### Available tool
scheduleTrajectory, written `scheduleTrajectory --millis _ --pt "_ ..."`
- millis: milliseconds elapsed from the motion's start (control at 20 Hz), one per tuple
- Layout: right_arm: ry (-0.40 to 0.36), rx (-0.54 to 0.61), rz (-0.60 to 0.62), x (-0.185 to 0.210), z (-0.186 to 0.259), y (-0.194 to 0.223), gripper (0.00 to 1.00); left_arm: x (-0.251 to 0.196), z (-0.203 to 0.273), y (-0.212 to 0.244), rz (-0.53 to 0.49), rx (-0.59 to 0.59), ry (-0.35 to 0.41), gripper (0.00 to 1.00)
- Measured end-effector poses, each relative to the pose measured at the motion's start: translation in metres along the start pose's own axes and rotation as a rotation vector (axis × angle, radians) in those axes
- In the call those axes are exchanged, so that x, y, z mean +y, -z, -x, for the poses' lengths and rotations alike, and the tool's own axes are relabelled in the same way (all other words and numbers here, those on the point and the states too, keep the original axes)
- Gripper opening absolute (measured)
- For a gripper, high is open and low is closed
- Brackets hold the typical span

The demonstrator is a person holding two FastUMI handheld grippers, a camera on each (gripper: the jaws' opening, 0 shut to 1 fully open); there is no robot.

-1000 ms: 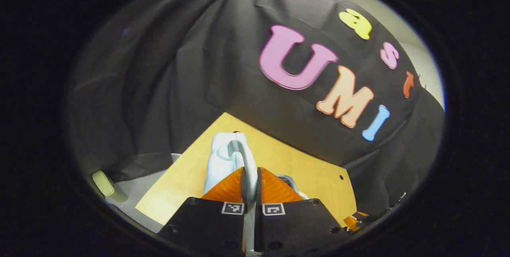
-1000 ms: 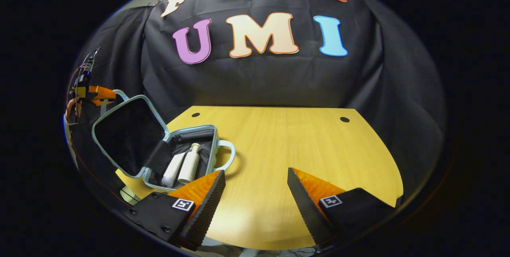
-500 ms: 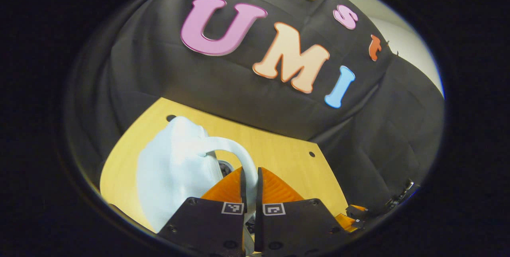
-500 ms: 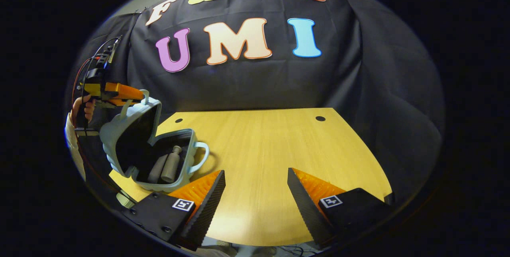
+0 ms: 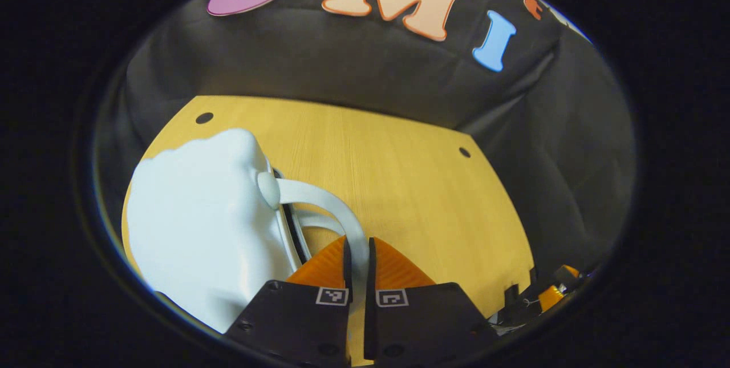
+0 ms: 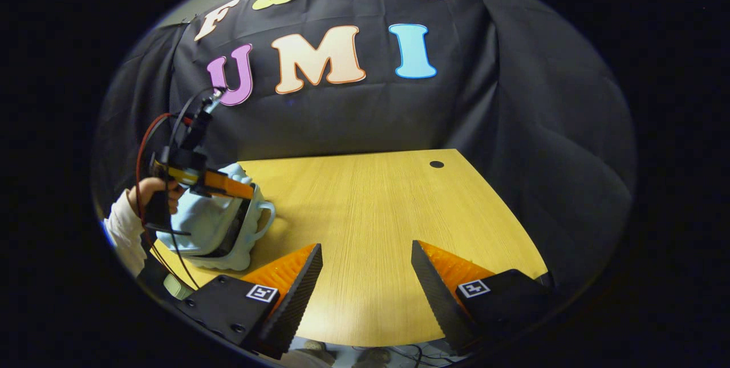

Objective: First open the suitcase, pack the skin care products into it, and then close the suitcase.

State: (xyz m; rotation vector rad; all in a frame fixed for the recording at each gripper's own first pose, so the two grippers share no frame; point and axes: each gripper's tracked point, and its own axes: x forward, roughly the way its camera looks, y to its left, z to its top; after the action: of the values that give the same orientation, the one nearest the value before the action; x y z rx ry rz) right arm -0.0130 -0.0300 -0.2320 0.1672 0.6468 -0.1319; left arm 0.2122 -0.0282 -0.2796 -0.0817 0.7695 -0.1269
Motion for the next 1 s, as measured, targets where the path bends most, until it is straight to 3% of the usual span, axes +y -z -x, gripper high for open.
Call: scheduleTrajectory --millis 50,150,300,450,500,600,650,750,1000 --pt "0.001 -0.001 -0.004 -0.002 0.000 0.000 0.94 0.001 -0.008 0.004 -0.009 0.019 -0.015 0.04" --pt "0.003 -0.002 -0.009 -0.005 0.002 0.001 0.98 0.001 -0.018 0.013 -0.020 0.042 -0.039 0.04" --pt "-0.002 -0.007 -0.010 -0.003 0.001 -0.001 0.95 0.005 -0.023 0.014 -0.057 0.058 -0.087 0.06" --pt "-0.015 -0.025 -0.007 0.001 0.003 -0.009 0.95 0.007 -0.016 0.007 -0.088 0.046 -0.127 0.18" --pt "-0.020 -0.035 -0.005 0.003 0.003 -0.014 0.95 0.007 -0.009 -0.002 -0.102 0.023 -0.126 0.30" --pt "-0.031 -0.061 -0.002 0.007 0.001 -0.025 0.99 0.007 0.006 -0.016 -0.125 -0.031 -0.141 0.80" --pt "-0.036 -0.075 -0.003 0.008 0.001 -0.031 0.99 0.009 0.020 -0.024 -0.150 -0.057 -0.167 0.96" --pt "-0.047 -0.105 -0.011 0.012 0.002 -0.043 0.98 0.003 0.038 -0.036 -0.186 -0.111 -0.181 0.98" --pt "-0.057 -0.185 -0.021 0.016 0.008 -0.072 0.98 -0.026 0.088 -0.052 -0.183 -0.264 -0.115 0.96"
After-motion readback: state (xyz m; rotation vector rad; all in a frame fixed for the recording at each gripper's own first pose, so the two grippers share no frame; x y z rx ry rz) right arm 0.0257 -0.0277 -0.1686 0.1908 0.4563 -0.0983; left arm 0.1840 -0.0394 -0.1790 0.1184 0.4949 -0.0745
